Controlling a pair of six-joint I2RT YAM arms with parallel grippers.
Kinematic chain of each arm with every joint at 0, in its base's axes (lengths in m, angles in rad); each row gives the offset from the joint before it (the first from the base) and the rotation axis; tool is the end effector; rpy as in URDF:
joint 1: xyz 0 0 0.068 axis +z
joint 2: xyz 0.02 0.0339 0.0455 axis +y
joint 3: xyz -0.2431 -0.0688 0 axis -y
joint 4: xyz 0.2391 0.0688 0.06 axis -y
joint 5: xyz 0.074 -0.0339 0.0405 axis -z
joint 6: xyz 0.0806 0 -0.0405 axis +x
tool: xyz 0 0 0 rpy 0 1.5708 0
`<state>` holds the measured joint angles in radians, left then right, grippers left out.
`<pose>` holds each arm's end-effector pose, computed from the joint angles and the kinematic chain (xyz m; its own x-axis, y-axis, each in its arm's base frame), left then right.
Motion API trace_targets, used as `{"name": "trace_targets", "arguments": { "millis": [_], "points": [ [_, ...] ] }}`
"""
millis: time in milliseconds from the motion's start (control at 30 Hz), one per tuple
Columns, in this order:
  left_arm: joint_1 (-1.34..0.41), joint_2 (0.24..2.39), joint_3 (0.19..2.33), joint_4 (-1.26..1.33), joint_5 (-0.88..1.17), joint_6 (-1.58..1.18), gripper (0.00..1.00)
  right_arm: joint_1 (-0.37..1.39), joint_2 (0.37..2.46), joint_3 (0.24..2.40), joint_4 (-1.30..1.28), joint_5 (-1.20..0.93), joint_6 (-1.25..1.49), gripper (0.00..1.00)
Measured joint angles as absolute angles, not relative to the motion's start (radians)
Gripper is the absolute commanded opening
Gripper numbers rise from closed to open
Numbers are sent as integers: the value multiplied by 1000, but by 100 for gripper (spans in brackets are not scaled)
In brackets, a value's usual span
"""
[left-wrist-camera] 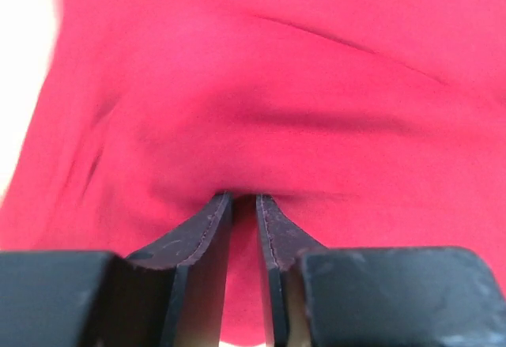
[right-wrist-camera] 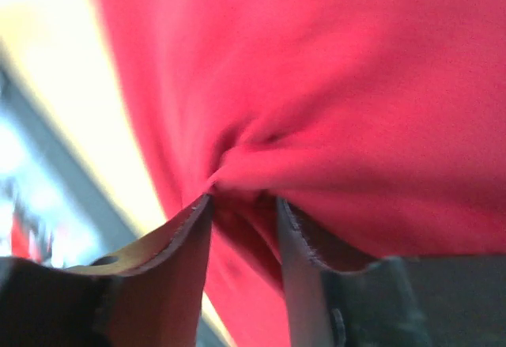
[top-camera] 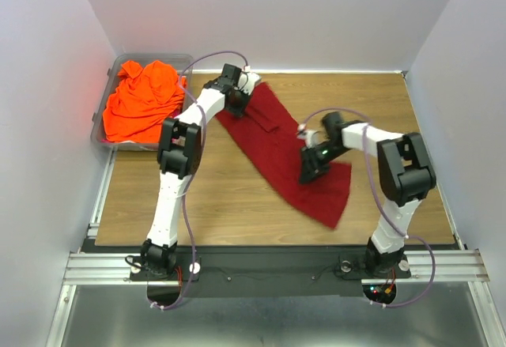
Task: Fold and stack the t-shirts
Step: Fold the tshirt
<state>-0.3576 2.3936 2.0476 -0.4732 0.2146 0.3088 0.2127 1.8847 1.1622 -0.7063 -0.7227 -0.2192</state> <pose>0.5071 -0.2078 0.1426 -0.5067 0.5063 -0.6978 0.6636 0.7458 0.0593 0.3144 0.1224 0.0985 -0.8901 -0.3591 -0.2805 -0.4543 0.6509 0.6083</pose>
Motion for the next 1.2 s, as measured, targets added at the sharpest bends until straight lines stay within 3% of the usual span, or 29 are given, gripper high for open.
{"name": "trace_targets", "arguments": {
  "millis": [67, 167, 400, 533, 800, 967, 1200],
  "points": [
    [-356, 2485, 2206, -482, 205, 333, 36, 321, 1886, 1163, -739, -776, -212, 48],
    [-355, 2498, 2246, -493, 189, 352, 36, 384, 1865, 1196, -825, -800, -215, 49],
    [-366, 2211, 1913, -446, 237, 337, 36, 239, 1710, 1285, -863, -720, -247, 44],
    [-407, 2076, 1761, -392, 287, 296, 35, 250, 1740, 1276, -847, -714, -250, 40],
    [-464, 2140, 1674, -365, 330, 228, 33, 270, 1860, 1137, -708, -723, -160, 36],
    [-454, 2259, 1805, -405, 346, 208, 33, 270, 1861, 1068, -610, -789, -72, 37],
    [-445, 2497, 2201, -500, 397, 242, 36, 283, 1861, 1076, -558, -856, 9, 43]
  ]
}}
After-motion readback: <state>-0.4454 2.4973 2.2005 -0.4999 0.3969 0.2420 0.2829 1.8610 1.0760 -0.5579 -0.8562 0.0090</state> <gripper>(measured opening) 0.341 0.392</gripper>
